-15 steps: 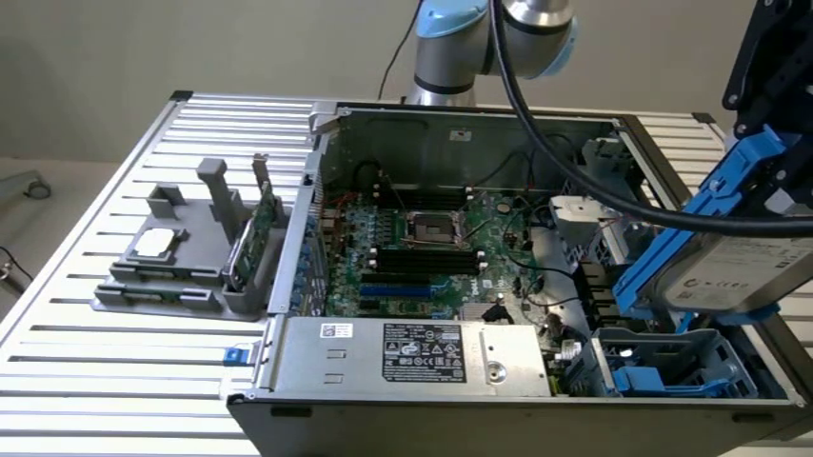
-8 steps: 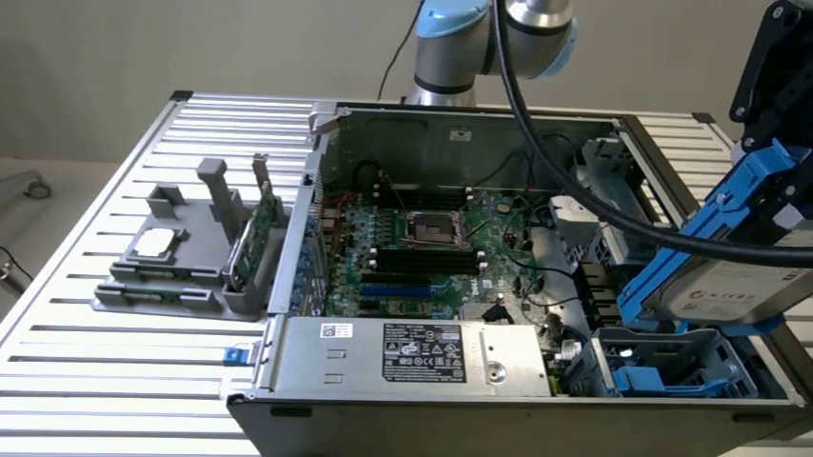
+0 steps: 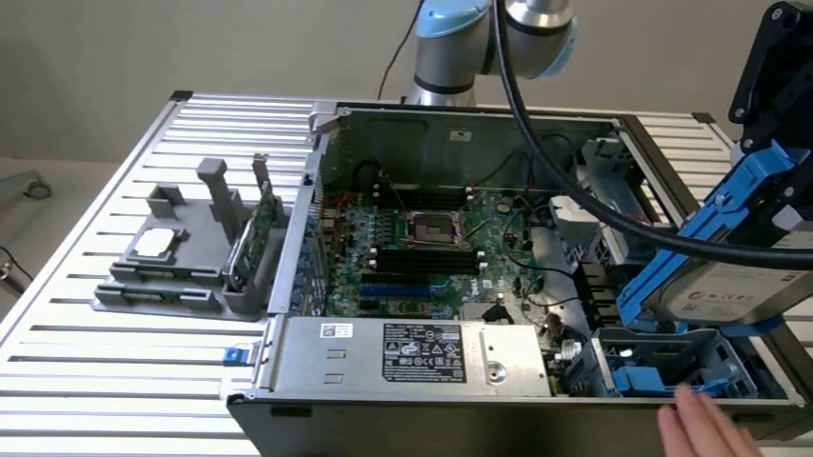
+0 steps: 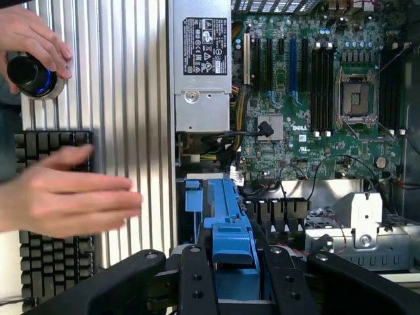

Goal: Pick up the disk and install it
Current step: 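Pick up the disk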

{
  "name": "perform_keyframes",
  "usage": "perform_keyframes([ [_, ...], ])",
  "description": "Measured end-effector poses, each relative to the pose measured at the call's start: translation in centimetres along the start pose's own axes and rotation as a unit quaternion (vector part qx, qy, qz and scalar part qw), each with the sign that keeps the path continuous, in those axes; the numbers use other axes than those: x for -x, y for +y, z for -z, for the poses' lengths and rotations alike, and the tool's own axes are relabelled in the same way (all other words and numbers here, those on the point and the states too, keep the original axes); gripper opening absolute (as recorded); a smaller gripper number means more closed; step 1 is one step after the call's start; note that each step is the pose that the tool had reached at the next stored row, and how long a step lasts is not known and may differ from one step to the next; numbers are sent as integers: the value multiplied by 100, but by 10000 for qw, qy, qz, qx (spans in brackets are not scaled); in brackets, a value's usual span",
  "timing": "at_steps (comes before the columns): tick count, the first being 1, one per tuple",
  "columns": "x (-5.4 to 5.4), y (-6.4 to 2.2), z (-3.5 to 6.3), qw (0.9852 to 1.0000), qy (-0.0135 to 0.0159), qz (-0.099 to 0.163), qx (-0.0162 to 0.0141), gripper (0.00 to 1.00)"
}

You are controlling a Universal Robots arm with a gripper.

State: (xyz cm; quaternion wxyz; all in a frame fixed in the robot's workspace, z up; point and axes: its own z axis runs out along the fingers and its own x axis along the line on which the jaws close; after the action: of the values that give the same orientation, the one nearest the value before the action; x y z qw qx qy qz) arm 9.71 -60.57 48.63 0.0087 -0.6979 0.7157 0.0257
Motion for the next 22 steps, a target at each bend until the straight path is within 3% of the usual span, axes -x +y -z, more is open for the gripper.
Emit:
perform_keyframes([
  [22,0,0,0,10000,0,0,0,33],
])
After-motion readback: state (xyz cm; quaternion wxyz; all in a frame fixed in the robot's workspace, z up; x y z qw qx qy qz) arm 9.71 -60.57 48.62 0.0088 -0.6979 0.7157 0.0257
